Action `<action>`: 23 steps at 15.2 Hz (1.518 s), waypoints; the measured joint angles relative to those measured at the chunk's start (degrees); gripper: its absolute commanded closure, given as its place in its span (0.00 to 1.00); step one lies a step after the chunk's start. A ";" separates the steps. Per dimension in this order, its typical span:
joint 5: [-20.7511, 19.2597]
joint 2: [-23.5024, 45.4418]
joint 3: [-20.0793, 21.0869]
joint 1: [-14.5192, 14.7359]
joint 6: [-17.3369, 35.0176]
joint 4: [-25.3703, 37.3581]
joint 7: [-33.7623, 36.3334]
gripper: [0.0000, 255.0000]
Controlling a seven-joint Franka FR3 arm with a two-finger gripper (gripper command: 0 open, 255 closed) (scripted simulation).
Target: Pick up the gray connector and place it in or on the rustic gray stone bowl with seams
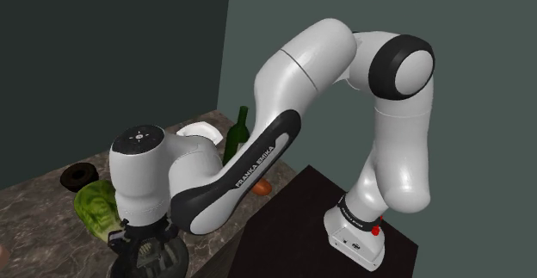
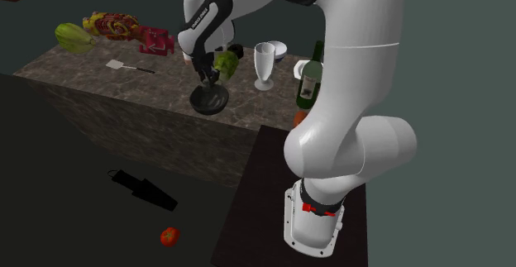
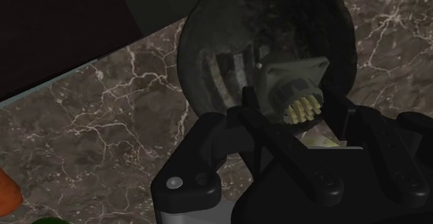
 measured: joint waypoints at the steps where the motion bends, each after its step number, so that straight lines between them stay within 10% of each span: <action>1: -0.38 0.49 -0.31 0.17 0.63 -0.18 0.19 1.00; 14: -3.10 4.63 -2.65 2.02 4.33 0.07 1.81 1.00; 15: -3.10 4.63 -2.65 2.02 4.34 0.07 1.81 0.00; 23: -1.96 2.76 -1.57 1.17 2.85 -0.21 1.15 0.00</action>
